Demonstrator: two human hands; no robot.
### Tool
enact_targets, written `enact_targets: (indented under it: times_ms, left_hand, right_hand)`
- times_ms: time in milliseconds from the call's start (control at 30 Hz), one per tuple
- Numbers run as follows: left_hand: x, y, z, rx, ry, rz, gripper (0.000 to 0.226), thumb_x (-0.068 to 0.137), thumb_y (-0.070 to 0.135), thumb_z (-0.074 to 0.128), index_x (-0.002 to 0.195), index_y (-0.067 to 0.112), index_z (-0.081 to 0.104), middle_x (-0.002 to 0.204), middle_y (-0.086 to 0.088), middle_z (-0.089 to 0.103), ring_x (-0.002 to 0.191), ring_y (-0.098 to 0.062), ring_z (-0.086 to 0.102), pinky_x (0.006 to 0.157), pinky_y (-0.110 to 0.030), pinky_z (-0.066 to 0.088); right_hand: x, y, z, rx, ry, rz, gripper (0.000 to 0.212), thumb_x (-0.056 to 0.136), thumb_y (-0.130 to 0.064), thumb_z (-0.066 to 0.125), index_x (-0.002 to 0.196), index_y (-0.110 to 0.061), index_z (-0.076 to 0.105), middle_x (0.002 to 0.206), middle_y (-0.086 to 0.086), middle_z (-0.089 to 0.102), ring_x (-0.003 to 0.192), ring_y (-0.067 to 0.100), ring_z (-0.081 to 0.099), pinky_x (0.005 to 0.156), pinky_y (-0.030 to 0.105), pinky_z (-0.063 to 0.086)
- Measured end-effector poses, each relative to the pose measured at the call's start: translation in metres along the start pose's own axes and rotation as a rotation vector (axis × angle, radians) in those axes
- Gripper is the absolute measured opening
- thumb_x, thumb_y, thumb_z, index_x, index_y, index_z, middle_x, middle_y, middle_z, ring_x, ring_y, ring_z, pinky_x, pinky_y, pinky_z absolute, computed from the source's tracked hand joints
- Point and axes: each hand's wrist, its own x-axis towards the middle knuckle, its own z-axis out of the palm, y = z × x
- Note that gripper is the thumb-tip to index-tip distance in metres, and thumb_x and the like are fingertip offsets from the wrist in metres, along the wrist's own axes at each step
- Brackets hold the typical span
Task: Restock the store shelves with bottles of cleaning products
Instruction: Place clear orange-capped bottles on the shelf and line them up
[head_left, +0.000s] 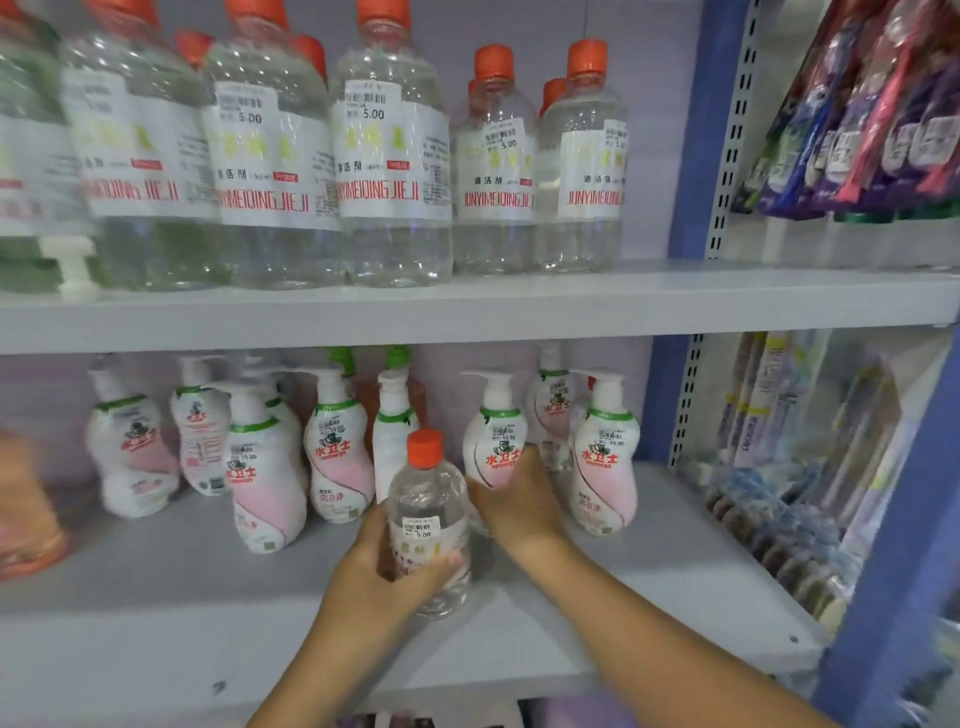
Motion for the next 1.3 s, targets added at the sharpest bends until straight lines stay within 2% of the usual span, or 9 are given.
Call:
enact_targets:
  times_ms: [200,267,367,500,767,867,1000,1133,1300]
  left_hand:
    - [-0.006,0.004,0.001,-0.06,0.006,-0.035,0.056,0.078,0.007,0.083,0.121,0.033,0.06,0.107,0.012,0.077,0.096,-0.008,0.074,0.078,-0.024,0.058]
    - [-0.005,0.005,0.0,-0.084,0.005,-0.04,0.058,0.078,0.004,0.082,0.122,0.034,0.06,0.11,0.01,0.077,0.098,-0.01,0.074,0.08,-0.025,0.058]
    - [-0.004,0.005,0.001,-0.102,-0.008,-0.04,0.06,0.078,0.007,0.083,0.125,0.036,0.058,0.112,0.01,0.076,0.101,-0.011,0.073,0.087,-0.033,0.056]
    - [-0.004,0.006,0.002,-0.127,-0.026,-0.039,0.062,0.075,0.015,0.088,0.126,0.036,0.057,0.111,0.013,0.076,0.099,-0.008,0.073,0.083,-0.027,0.054]
    - [-0.006,0.009,0.003,-0.144,-0.028,-0.03,0.064,0.072,0.017,0.086,0.126,0.035,0.058,0.113,0.01,0.076,0.101,-0.01,0.073,0.084,-0.029,0.054]
    - [-0.005,0.009,0.002,-0.15,-0.037,-0.038,0.067,0.068,0.019,0.087,0.126,0.035,0.057,0.111,0.01,0.077,0.1,-0.011,0.074,0.083,-0.029,0.054]
    - [-0.001,0.008,0.001,-0.151,-0.037,-0.051,0.07,0.067,0.016,0.091,0.124,0.035,0.057,0.111,0.01,0.077,0.1,-0.011,0.074,0.08,-0.026,0.055]
    - [-0.002,0.01,0.0,-0.144,-0.04,-0.066,0.068,0.07,0.013,0.09,0.126,0.036,0.057,0.112,0.01,0.076,0.101,-0.01,0.073,0.082,-0.026,0.054]
    - [-0.003,0.009,0.0,-0.094,0.002,-0.066,0.069,0.069,0.016,0.09,0.125,0.037,0.056,0.113,0.011,0.076,0.103,-0.01,0.072,0.08,-0.025,0.058]
  right_hand:
    - [-0.009,0.01,-0.011,-0.008,-0.1,-0.077,0.037,0.077,-0.032,0.082,0.105,-0.026,0.059,0.101,-0.015,0.067,0.09,0.004,0.066,0.072,0.014,0.047]
    - [-0.022,0.014,-0.043,-0.006,0.223,-0.262,0.033,0.08,-0.029,0.082,0.104,-0.027,0.06,0.097,-0.016,0.062,0.085,0.004,0.062,0.071,0.01,0.045]
    - [-0.019,0.025,-0.09,-0.143,0.598,-0.362,0.042,0.074,-0.028,0.087,0.105,-0.015,0.062,0.102,0.002,0.057,0.092,0.02,0.057,0.075,0.028,0.046]
    - [0.006,0.025,-0.1,0.019,0.151,0.037,0.038,0.074,-0.024,0.087,0.093,-0.026,0.053,0.093,-0.005,0.065,0.087,0.018,0.064,0.067,0.028,0.047]
    - [0.024,0.017,-0.062,0.005,-0.173,-0.059,0.031,0.083,-0.02,0.08,0.093,-0.034,0.054,0.098,-0.013,0.066,0.094,0.009,0.063,0.079,0.021,0.047]
    - [0.03,0.03,-0.063,-0.123,-0.12,-0.124,0.031,0.079,-0.043,0.08,0.102,-0.029,0.065,0.109,-0.009,0.067,0.096,0.008,0.066,0.085,0.029,0.053]
    - [0.041,0.044,-0.103,-0.06,0.369,-0.194,0.034,0.084,-0.04,0.077,0.109,-0.023,0.061,0.112,0.002,0.054,0.084,0.008,0.058,0.083,0.034,0.052]
    - [0.061,0.059,-0.107,0.161,0.045,-0.032,0.072,0.083,-0.032,0.081,0.144,-0.023,0.045,0.134,-0.004,0.056,0.118,0.013,0.059,0.096,0.031,0.05]
    - [0.064,0.075,-0.097,0.222,-0.004,-0.08,0.036,0.078,-0.015,0.085,0.105,-0.028,0.065,0.094,-0.012,0.077,0.089,0.004,0.073,0.078,0.025,0.057]
